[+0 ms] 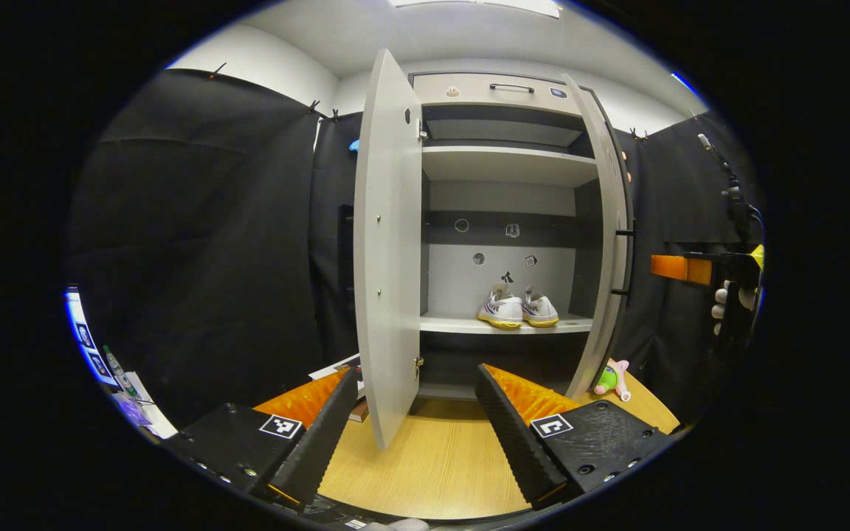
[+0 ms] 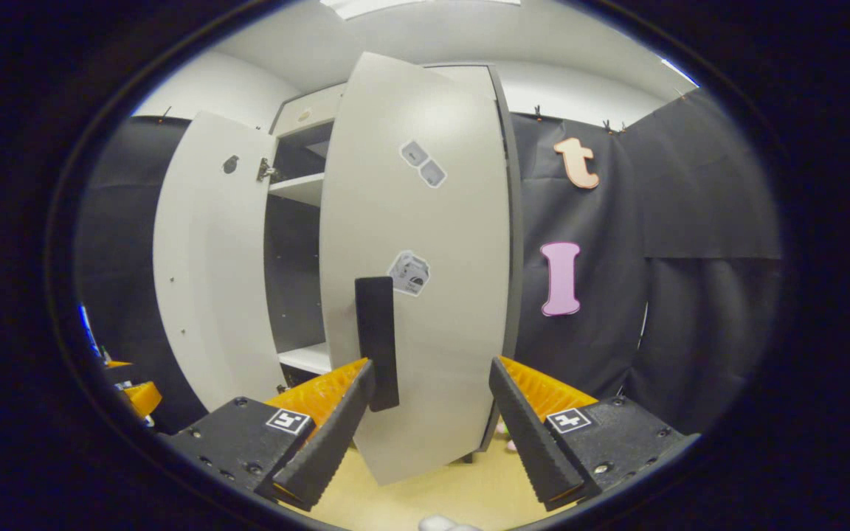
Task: Grab one shoe with the right hand and put it into the shoe cabinet, grab the other shoe with the left hand and put it into the shoe cabinet; then close the right door with the right hand and the left door with the left hand.
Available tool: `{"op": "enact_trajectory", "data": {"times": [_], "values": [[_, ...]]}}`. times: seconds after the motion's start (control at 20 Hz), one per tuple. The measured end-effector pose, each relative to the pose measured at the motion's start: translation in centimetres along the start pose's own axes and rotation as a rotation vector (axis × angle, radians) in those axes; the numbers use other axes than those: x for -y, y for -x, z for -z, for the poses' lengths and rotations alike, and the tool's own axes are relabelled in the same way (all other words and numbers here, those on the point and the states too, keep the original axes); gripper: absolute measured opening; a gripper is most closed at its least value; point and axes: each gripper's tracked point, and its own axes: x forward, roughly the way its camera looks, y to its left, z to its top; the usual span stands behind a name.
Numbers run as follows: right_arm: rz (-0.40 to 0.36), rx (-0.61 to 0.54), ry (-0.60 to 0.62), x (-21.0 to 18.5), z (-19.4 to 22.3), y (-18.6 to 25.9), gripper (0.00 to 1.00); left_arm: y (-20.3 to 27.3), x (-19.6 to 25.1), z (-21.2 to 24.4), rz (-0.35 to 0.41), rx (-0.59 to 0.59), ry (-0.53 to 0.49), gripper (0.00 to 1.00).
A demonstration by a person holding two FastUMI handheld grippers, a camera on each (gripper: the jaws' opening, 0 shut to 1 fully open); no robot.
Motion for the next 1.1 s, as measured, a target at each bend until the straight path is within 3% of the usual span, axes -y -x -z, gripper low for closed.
{"op": "enact_trajectory", "data": {"times": [0.5,0.85,0.9,0.95,1.1], "values": [[-0.01,-0.08,0.011,-4.1,3.9,5.7,1.0,-0.6,-4.1,-1.4,0.003,0.047,-0.043,0.96],[0.026,-0.13,0.013,-5.0,6.9,10.0,1.0,-5.0,-11.6,-3.5,-0.112,0.111,-0.085,0.95],[0.034,-0.14,0.009,-4.8,7.4,10.5,1.0,-5.9,-12.5,-4.1,-0.127,0.126,-0.086,1.0],[0.047,-0.152,0.008,-4.6,7.8,11.0,0.99,-6.9,-13.5,-4.7,-0.143,0.136,-0.088,0.95],[0.084,-0.162,0.024,-4.0,8.4,12.4,0.99,-10.3,-15.8,-5.1,-0.179,0.137,-0.107,0.95]]}}
